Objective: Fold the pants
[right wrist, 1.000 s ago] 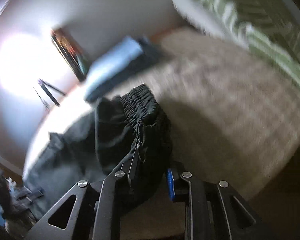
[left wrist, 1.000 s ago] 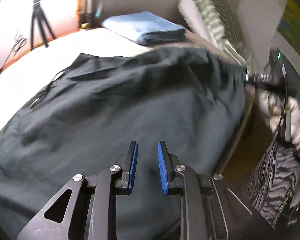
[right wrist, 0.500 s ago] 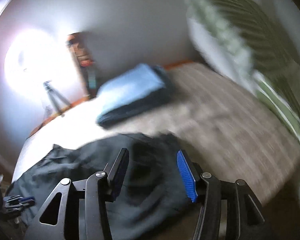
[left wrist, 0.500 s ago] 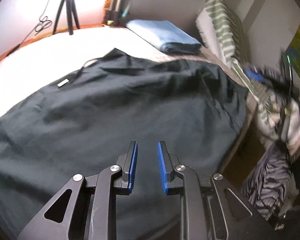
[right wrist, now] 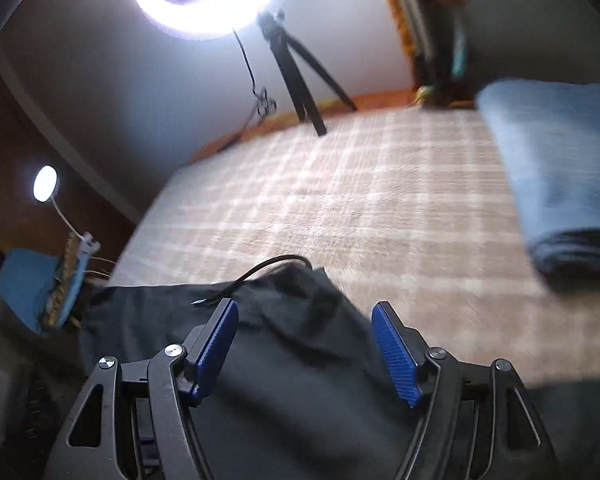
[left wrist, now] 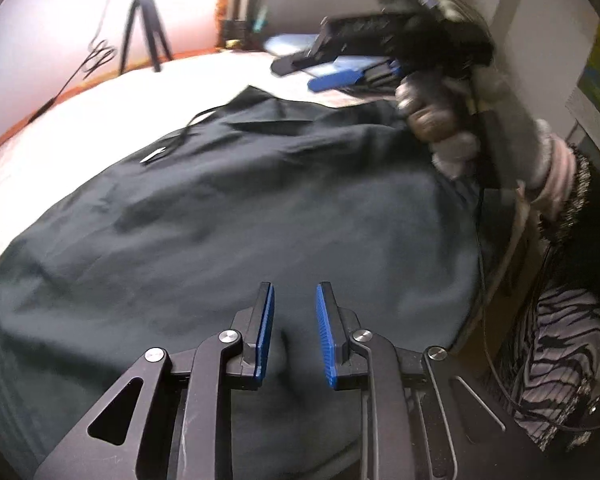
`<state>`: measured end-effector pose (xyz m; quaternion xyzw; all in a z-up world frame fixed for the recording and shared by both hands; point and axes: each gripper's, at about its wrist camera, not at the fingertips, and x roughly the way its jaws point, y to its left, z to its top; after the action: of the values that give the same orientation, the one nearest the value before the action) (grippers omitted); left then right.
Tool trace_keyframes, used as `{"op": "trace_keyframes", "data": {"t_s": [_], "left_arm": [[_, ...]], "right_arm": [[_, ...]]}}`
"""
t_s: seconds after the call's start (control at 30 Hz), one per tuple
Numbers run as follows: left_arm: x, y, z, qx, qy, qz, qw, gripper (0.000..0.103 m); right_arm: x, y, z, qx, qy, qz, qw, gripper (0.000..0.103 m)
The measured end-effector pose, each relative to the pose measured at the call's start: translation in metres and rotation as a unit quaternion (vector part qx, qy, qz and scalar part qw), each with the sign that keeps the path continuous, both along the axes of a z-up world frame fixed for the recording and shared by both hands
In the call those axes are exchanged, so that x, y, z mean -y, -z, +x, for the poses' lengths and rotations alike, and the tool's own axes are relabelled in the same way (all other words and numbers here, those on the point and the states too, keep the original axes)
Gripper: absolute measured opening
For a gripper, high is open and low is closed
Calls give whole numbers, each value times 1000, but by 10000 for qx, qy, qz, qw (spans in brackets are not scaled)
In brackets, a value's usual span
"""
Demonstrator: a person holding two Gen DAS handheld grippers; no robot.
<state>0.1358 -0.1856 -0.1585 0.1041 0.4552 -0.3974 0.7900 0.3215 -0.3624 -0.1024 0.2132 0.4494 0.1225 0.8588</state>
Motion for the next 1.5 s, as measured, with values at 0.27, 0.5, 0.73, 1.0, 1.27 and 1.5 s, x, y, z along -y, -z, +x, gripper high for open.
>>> {"op": "trace_keyframes", "data": {"t_s": [0.27,0.5,0.73,1.0,1.27,1.5], "left_arm": [[-32,8,23,-171,-477,-61,9987,25],[-28,11,23,-243,-418,-34,9988,25],[-46,0,29,-124,-701,-139,9974,27],[-120,-30,42,111,-1765,-536,9828,47],[-246,-42,51,128,-3390,-838,9370,58],[-399,-12,42,-404,-5347,-1537,8300,58]], "right_arm": [[-8,27,21,-159,-177,38,9997,10],[-7,20,37,142,280,-677,9972,0],[-8,-7,28,298,388,-497,9976,38],[-50,-49,-14,666,-101,-468,9966,62],[-101,-41,-56,731,-476,-357,9955,69],[-140,-32,-64,720,-748,-193,9944,69]]}}
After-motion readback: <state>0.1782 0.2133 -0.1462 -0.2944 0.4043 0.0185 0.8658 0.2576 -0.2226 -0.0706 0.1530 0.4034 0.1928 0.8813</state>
